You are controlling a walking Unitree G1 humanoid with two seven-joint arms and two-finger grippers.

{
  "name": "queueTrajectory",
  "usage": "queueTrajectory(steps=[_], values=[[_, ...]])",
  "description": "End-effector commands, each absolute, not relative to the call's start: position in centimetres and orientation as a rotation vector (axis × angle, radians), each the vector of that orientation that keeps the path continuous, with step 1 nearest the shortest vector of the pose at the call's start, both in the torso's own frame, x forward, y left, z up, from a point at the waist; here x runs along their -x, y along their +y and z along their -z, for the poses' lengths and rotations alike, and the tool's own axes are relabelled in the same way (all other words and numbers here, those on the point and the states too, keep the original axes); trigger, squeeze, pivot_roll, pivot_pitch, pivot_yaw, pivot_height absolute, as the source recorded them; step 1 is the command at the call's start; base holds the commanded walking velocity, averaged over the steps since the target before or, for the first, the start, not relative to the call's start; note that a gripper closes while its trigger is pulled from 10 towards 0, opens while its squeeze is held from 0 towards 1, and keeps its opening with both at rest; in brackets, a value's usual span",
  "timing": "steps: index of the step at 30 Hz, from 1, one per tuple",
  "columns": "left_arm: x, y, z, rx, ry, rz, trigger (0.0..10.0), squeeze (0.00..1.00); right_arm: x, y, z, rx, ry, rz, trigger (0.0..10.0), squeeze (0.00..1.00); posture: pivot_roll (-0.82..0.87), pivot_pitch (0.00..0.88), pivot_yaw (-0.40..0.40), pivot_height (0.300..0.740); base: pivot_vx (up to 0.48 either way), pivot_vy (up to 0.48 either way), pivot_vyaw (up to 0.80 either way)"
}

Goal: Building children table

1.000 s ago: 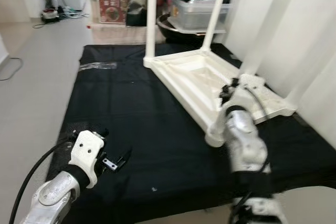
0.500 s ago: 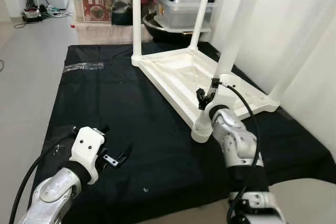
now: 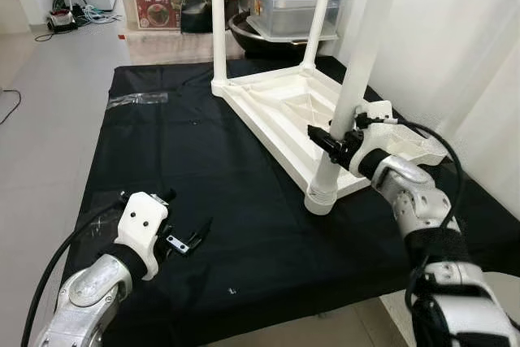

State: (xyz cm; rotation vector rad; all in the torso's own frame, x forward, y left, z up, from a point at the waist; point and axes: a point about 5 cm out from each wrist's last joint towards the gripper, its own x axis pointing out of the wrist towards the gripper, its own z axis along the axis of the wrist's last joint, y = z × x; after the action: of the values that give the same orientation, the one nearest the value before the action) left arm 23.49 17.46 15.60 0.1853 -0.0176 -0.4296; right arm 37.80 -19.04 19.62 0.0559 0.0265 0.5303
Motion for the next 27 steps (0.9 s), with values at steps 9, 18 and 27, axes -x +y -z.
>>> queueTrajectory(steps=[9, 18, 27], values=[[-23.3, 17.7, -15.2, -0.194, -0.003, 0.446, 10.0, 0.00, -38.1, -20.2, -19.3, -0.073, 0.041, -0.692, 1.9, 0.00, 0.10, 0.000, -0.096, 0.740, 0.000, 0.000, 0.00], [-23.2, 17.5, -15.1, -0.190, 0.001, 0.451, 10.0, 0.00, -38.4, -21.1, -18.7, -0.105, 0.030, -0.545, 0.0, 0.00, 0.10, 0.000, -0.094, 0.740, 0.000, 0.000, 0.00], [-23.1, 17.4, -15.0, -0.194, 0.001, 0.442, 10.0, 0.00, -36.0, -16.4, -14.9, -0.074, 0.169, 0.076, 0.0, 0.00, 0.11, 0.000, -0.112, 0.740, 0.000, 0.000, 0.00]])
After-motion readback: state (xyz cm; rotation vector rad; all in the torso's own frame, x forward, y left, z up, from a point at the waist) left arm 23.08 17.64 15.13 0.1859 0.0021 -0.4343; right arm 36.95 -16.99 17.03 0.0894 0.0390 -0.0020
